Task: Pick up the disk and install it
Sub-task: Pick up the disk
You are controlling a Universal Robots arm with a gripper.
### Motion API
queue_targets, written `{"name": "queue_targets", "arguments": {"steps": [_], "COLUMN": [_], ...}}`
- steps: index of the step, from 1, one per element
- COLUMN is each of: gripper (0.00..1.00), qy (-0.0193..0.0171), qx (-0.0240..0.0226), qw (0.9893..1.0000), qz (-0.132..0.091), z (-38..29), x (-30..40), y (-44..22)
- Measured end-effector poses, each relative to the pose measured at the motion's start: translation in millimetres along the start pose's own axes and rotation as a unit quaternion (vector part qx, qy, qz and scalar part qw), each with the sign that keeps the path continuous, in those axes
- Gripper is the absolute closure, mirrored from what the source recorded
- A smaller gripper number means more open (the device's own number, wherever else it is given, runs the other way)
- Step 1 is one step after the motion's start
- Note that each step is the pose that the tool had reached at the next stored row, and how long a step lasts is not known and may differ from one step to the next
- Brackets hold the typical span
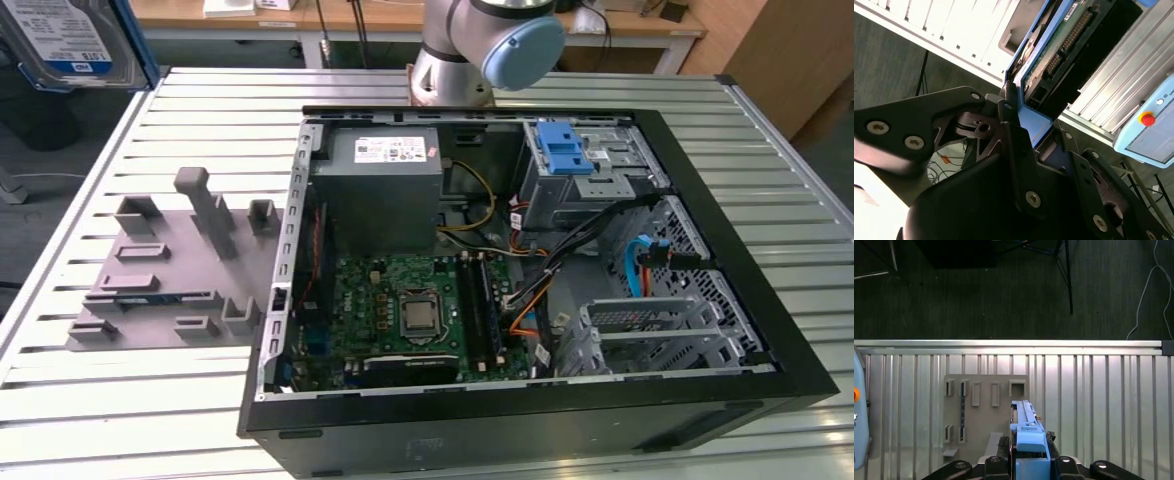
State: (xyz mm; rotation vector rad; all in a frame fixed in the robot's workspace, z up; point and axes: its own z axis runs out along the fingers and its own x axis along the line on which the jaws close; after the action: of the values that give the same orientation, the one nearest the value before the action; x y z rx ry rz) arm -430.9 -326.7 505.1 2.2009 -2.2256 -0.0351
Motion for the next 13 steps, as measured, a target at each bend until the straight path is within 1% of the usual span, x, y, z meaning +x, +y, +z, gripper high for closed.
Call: {"name": "queue_targets", "arguments": {"steps": [3, 10, 13], "gripper": [0.64, 0.64, 0.64], "qy": [0.0, 0.0, 0.0], "qx": [-0.0001, -0.0002, -0.0003], "qw": [1.0, 1.0, 1.0], "qz": [0.0, 0.0, 0.0], "z": [-0.1, -0.3, -0.4], "x": [2.1, 3.9, 6.4], "y": [-2.3, -11.9, -13.5]}}
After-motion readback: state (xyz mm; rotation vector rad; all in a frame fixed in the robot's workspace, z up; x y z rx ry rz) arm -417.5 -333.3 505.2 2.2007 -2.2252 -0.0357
